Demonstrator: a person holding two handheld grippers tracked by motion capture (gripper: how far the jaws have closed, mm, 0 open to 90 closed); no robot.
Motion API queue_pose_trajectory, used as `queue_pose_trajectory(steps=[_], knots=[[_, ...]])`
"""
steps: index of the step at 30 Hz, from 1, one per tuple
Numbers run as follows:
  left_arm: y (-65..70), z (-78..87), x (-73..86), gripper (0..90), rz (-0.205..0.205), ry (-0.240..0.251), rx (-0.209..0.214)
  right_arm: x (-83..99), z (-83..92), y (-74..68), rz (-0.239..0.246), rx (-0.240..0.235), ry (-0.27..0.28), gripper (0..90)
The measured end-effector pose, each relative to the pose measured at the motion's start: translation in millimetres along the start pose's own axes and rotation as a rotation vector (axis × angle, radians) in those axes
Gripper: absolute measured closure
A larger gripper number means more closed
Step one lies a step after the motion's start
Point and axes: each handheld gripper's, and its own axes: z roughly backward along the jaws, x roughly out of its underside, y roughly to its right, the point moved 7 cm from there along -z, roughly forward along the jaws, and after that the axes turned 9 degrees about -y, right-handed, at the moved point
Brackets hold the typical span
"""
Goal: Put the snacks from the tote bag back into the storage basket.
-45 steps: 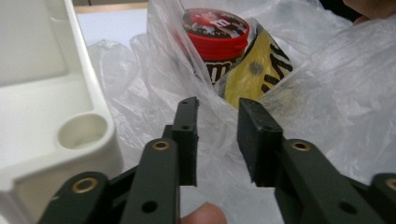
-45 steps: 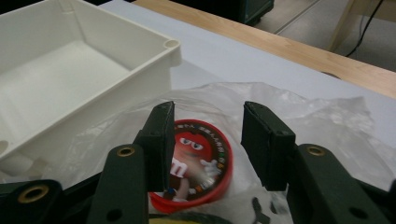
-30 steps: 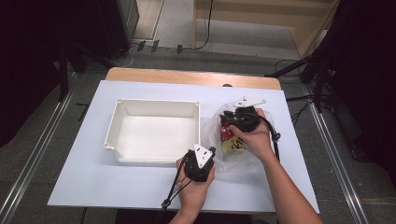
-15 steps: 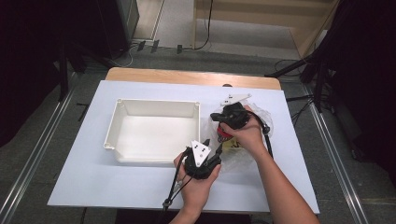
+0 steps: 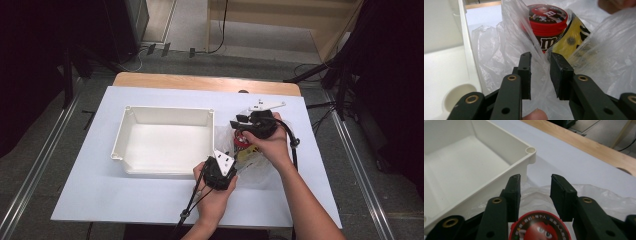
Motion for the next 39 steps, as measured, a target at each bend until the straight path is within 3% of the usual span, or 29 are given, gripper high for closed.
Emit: queue_pose_trajectory(steps=[3,8,13,15,18,22,27,30,33,35,39], knots=[[1.7,0.9,0.7,66.8,-0.006,0.000,0.009,7.0,14.4,2.7,-0.004,0.056,0.014,55.4],[4.2,1.8,1.6,59.0,0.004,0.001,0.018,26.1,27.1,9.6,-0.079,0.031,0.011,47.9],[4.1,2.9,2.0,57.5,0.004,-0.002,0.019,37.9,32.7,10.1,-0.095,0.034,0.005,39.7],[4.2,2.9,2.0,56.4,0.003,-0.001,0.020,40.6,31.1,7.6,-0.091,0.024,-0.013,34.9],[4.3,2.8,3.0,55.6,-0.003,-0.002,0.017,44.6,23.1,7.2,-0.086,0.061,-0.048,27.6],[3.8,3.7,3.5,55.1,0.000,-0.002,0.016,50.6,9.2,5.3,-0.092,0.073,-0.088,20.0],[1.8,3.3,4.6,58.7,-0.003,-0.007,0.010,59.4,-9.7,-1.1,-0.066,0.098,-0.149,18.3],[0.6,2.0,5.9,63.0,0.006,-0.019,0.019,63.4,-18.3,-1.7,-0.066,0.125,-0.169,25.6],[-0.1,1.0,6.6,65.7,0.006,-0.020,0.020,62.7,-18.7,-1.5,-0.064,0.139,-0.161,26.0],[-0.2,0.6,6.3,65.8,0.005,-0.020,0.020,61.6,-16.2,-3.9,-0.063,0.110,-0.149,26.1],[-0.4,0.2,6.1,66.7,0.007,-0.021,0.020,55.8,-3.9,-9.3,-0.019,0.102,-0.106,26.1]])
